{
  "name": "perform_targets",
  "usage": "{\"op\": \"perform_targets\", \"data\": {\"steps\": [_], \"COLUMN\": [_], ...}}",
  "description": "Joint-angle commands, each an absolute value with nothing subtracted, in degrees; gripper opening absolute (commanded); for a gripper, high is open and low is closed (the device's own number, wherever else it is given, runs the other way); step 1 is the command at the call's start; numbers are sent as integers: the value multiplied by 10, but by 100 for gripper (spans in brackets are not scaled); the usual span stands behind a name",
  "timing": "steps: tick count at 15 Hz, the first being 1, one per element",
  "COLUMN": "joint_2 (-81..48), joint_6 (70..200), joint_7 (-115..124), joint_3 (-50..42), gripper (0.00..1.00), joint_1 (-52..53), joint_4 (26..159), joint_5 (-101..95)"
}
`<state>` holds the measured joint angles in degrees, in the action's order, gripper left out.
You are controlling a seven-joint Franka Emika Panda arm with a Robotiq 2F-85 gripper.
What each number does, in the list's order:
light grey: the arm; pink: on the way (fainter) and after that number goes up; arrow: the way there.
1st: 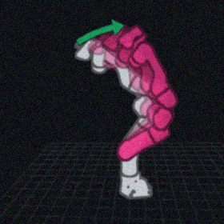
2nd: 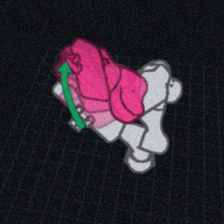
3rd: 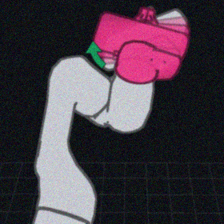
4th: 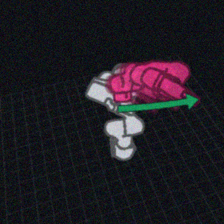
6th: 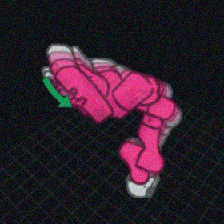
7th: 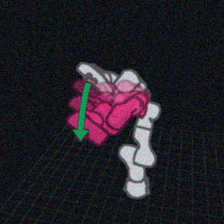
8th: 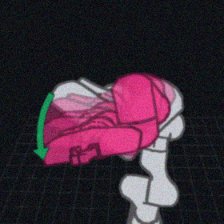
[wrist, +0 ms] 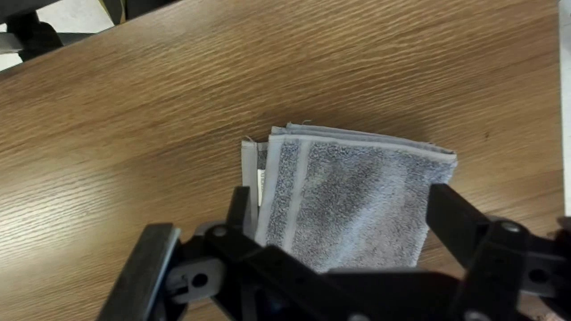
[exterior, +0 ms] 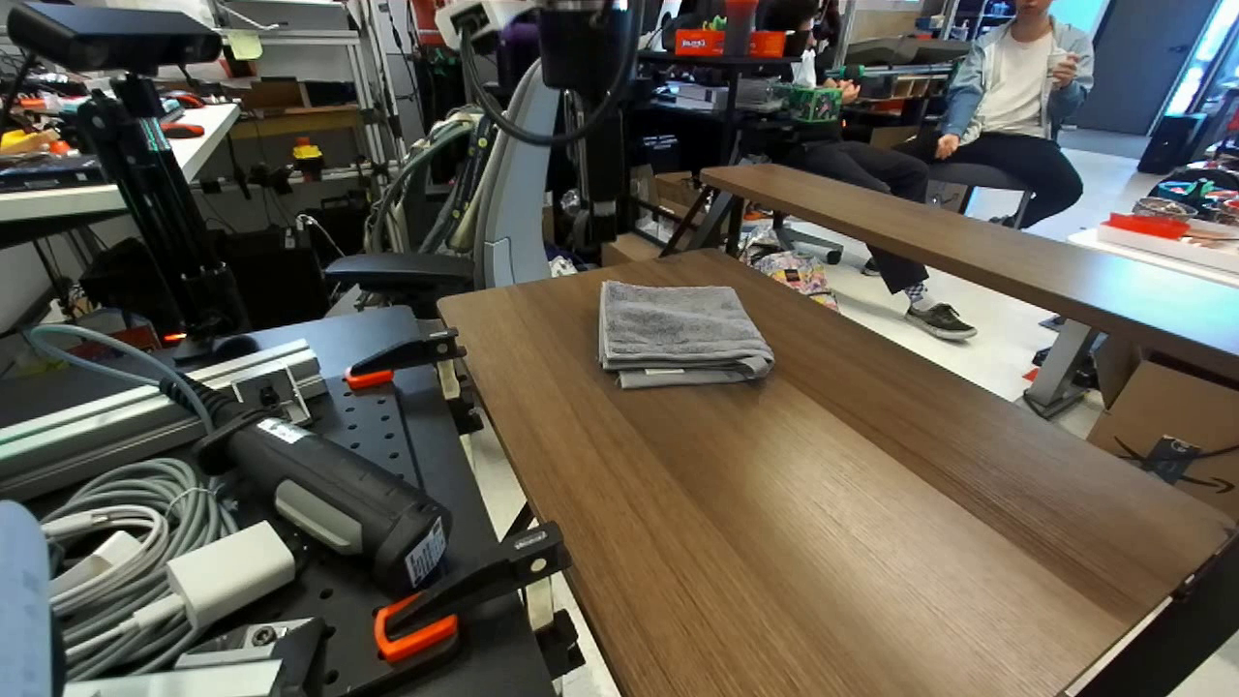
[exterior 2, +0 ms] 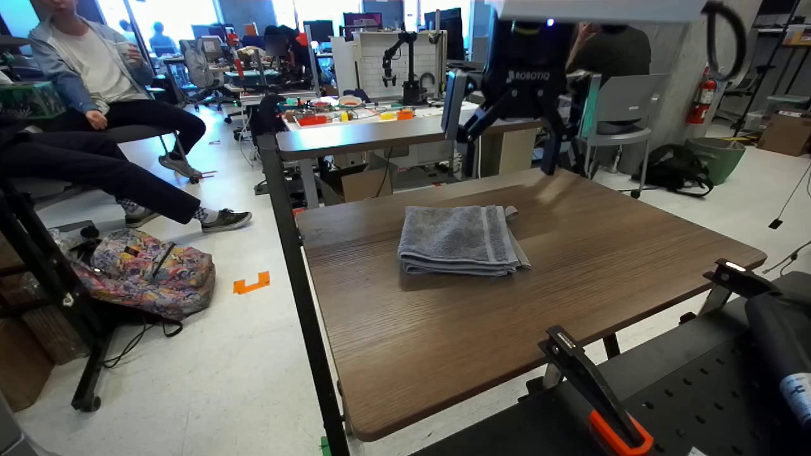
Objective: Move the towel to the right
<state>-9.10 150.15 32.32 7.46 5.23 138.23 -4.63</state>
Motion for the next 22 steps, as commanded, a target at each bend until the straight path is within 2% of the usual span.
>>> {"op": "perform_targets", "data": {"steps": [1, 6, 12, 22], "joint_2": [-179, -278, -357, -386], "joint_6": [1543, 1572, 1571, 1563], "joint_7": [365, 386, 382, 370], "joint_3": [37, -14, -33, -53], "gripper": [100, 100, 100, 100], "joint_1": [88, 148, 177, 167], "joint_4": [1336, 1265, 1182, 1156], "joint_5": [-77, -76, -51, -34]}}
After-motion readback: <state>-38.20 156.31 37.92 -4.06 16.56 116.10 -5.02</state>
